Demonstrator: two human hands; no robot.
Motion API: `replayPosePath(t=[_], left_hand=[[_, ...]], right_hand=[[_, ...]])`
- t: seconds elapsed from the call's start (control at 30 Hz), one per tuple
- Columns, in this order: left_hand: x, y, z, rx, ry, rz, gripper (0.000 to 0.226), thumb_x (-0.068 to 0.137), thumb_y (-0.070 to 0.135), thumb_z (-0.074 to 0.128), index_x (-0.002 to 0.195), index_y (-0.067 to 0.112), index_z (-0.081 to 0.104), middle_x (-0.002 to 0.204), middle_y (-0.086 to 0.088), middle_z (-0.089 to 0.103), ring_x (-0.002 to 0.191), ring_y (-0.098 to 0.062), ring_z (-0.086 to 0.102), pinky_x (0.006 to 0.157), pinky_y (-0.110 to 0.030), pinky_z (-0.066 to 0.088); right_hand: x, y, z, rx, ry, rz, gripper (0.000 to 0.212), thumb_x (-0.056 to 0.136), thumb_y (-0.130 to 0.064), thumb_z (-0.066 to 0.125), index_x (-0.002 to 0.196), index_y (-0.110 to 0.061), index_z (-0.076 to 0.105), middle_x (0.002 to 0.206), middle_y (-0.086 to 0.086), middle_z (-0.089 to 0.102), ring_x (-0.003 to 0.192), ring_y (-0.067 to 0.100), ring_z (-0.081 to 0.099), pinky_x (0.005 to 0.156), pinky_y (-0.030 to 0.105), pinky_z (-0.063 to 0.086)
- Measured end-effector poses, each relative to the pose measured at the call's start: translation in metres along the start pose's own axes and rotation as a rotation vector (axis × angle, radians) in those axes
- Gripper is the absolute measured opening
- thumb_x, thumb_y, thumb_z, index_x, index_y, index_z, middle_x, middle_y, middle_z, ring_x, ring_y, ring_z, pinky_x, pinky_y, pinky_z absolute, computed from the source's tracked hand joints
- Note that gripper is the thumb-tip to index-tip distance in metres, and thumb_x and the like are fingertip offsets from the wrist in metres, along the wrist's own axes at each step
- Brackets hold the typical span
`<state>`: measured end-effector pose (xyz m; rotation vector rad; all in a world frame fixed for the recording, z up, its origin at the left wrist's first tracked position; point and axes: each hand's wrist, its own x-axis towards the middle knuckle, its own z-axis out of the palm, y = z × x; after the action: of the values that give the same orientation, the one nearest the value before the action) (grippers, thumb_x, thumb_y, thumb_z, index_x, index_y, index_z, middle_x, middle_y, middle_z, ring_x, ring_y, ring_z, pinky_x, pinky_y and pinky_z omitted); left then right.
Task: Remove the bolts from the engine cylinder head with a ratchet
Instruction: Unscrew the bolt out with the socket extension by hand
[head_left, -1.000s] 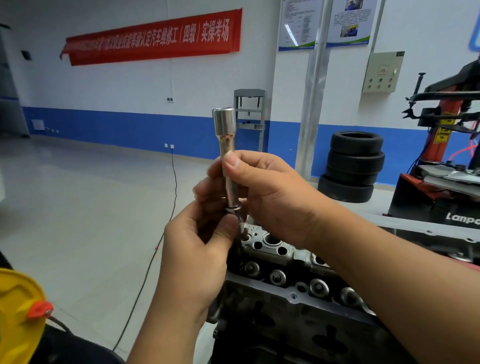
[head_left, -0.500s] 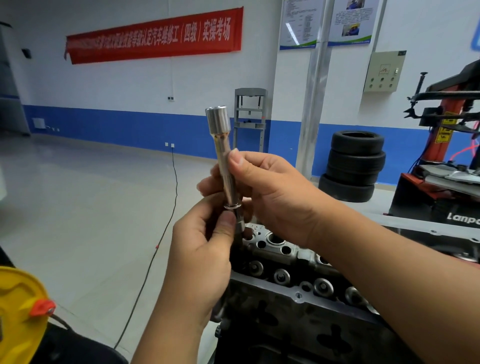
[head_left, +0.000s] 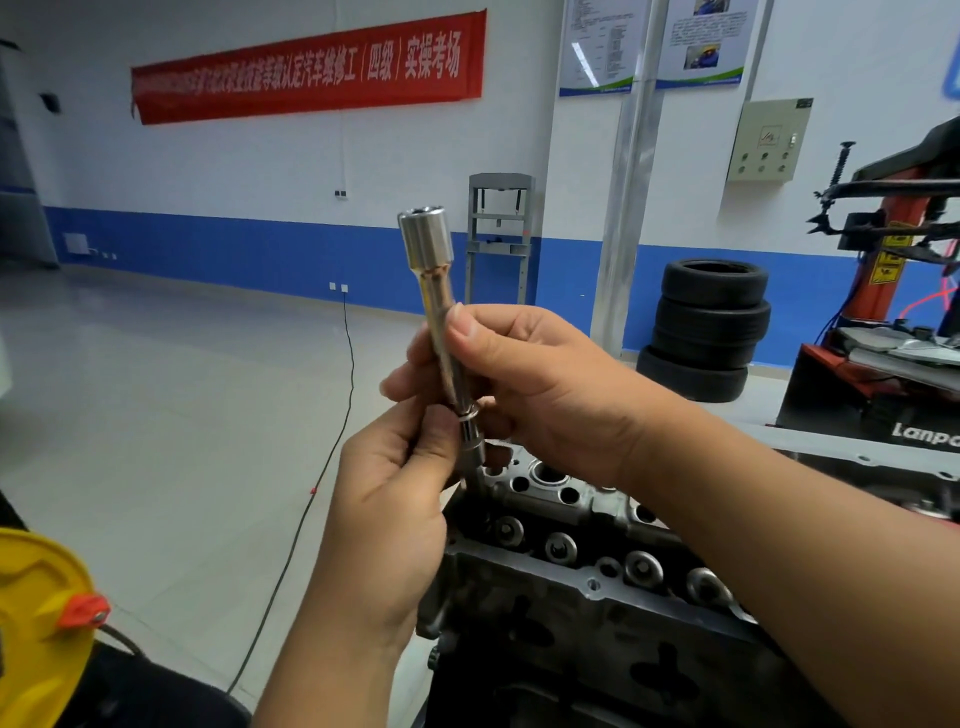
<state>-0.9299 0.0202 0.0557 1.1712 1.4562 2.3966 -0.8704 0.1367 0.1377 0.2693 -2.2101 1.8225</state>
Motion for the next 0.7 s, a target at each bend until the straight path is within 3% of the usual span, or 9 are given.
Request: replayPosePath(t=[0.1, 0.23, 0.33, 0.4, 0.5, 0.6, 0.7], left_hand=[[-0.0004, -0.0001, 0.0004, -0.028, 0.065, -0.016, 0.028, 0.094, 0.034, 0.054, 0.099, 0.03, 0.081, 0.09, -0.006, 0.079, 0.078, -0.019, 0.076, 0.073, -0.024, 0.06], [0.0005, -0.0003, 0.0026, -0.001, 0.146, 0.023, 0.035, 0.08, 0.037, 0.07, 0.111, 0.025, 0.079, 0.1, 0.001, 0.081, 0.092, -0.016, 0.078, 0.083, -0.025, 0.062], [0.0003, 0.001, 0.0014, 0.015, 0.195, 0.036, 0.043, 0.064, 0.044, 0.085, 0.105, 0.028, 0.081, 0.096, 0.004, 0.081, 0.083, -0.008, 0.076, 0.074, -0.02, 0.06], [-0.0003, 0.0018, 0.0009, 0.044, 0.11, 0.019, 0.031, 0.08, 0.047, 0.082, 0.107, 0.032, 0.08, 0.097, 0.002, 0.08, 0.09, -0.012, 0.077, 0.08, -0.028, 0.062], [-0.0016, 0.0014, -0.0005, -0.048, -0.026, -0.052, 0.024, 0.096, 0.043, 0.06, 0.109, 0.034, 0.079, 0.101, -0.004, 0.08, 0.094, -0.021, 0.078, 0.08, -0.025, 0.06], [-0.0015, 0.0021, -0.0008, -0.107, 0.006, -0.066, 0.03, 0.099, 0.024, 0.053, 0.104, 0.032, 0.081, 0.098, -0.006, 0.08, 0.085, -0.019, 0.077, 0.074, -0.023, 0.06], [-0.0008, -0.0005, 0.0006, -0.039, 0.096, -0.027, 0.023, 0.096, 0.02, 0.058, 0.106, 0.021, 0.079, 0.1, -0.001, 0.081, 0.091, -0.02, 0.078, 0.08, -0.029, 0.063]], right_hand=[[0.002, 0.0024, 0.0002, 0.001, 0.043, 0.008, 0.029, 0.097, -0.045, 0.056, 0.099, -0.021, 0.072, 0.098, 0.007, 0.079, 0.087, 0.018, 0.068, 0.073, 0.034, 0.044], [0.0011, 0.003, -0.001, 0.01, 0.069, -0.011, 0.023, 0.09, -0.037, 0.067, 0.093, -0.014, 0.067, 0.091, 0.006, 0.078, 0.088, 0.019, 0.072, 0.082, 0.039, 0.054], [0.0006, 0.0025, -0.0009, 0.001, 0.077, -0.028, 0.018, 0.089, -0.03, 0.07, 0.086, -0.013, 0.067, 0.089, 0.006, 0.076, 0.088, 0.021, 0.072, 0.086, 0.045, 0.055], [0.0002, 0.0023, -0.0008, -0.011, 0.07, -0.04, 0.019, 0.095, -0.029, 0.068, 0.087, -0.012, 0.066, 0.093, 0.008, 0.076, 0.094, 0.026, 0.071, 0.083, 0.048, 0.054], [-0.0009, 0.0009, 0.002, -0.002, 0.049, -0.029, 0.024, 0.103, -0.03, 0.058, 0.091, -0.011, 0.067, 0.099, 0.01, 0.077, 0.094, 0.022, 0.072, 0.073, 0.032, 0.058], [0.0, 0.0016, 0.0036, -0.012, 0.035, -0.004, 0.034, 0.107, -0.036, 0.05, 0.098, -0.01, 0.069, 0.101, 0.01, 0.078, 0.096, 0.02, 0.074, 0.076, 0.03, 0.059], [0.0016, 0.0021, 0.0032, 0.006, 0.038, 0.015, 0.035, 0.102, -0.041, 0.055, 0.102, -0.01, 0.071, 0.101, 0.01, 0.078, 0.098, 0.021, 0.073, 0.083, 0.034, 0.058]])
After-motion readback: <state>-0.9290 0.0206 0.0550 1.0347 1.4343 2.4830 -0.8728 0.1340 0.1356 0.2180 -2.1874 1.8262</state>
